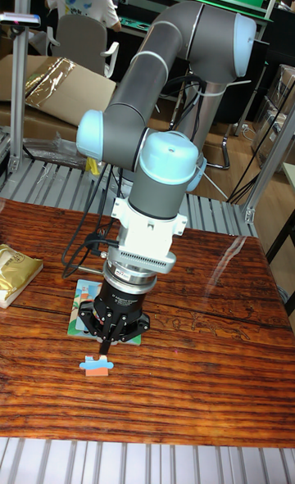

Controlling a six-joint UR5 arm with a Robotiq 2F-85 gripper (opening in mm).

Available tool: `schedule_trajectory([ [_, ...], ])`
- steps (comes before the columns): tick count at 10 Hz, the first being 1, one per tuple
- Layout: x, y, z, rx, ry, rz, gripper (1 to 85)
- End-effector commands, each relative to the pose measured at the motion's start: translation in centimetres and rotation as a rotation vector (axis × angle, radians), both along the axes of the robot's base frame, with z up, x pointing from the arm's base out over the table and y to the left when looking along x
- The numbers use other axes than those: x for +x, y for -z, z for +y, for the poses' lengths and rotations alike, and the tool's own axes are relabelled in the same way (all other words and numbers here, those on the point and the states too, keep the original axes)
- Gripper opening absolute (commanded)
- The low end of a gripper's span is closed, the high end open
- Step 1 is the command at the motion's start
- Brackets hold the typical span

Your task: Assemble one piece of a puzzle

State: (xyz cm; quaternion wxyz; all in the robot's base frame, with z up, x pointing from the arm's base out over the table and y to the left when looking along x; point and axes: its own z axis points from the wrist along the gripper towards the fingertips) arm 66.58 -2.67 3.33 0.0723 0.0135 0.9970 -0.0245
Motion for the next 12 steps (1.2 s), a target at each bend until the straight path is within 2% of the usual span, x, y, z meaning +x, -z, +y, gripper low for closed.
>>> schedule_trajectory([
  [1, 0.06, -0.1, 0.09, 0.01, 0.004, -0.002, 1.3],
  [4, 0.14, -0.15, 0.2, 0.017, 0.01, -0.007, 1.3],
  [12, 0.23, -0.19, 0.84, 0.02, -0.012, 0.011, 1.3],
])
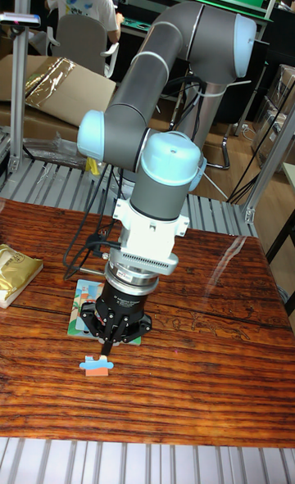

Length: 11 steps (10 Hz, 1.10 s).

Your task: Assemble one piece of a puzzle

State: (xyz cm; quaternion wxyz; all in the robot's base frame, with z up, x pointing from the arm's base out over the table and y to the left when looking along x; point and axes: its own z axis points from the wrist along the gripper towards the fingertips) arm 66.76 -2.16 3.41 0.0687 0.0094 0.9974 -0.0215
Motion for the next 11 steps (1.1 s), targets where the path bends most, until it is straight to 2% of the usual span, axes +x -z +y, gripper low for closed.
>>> schedule_trajectory([
  [1, 0.0, -0.1, 0.4, 0.017, -0.007, 0.004, 1.3],
  [5, 0.1, 0.3, 0.5, 0.017, -0.005, 0.01, 1.3],
  [7, -0.2, 0.3, 1.0, 0.039, 0.009, 0.022, 1.3],
  [11, 0.1, 0.3, 2.0, 0.088, 0.075, 0.01, 1.3],
])
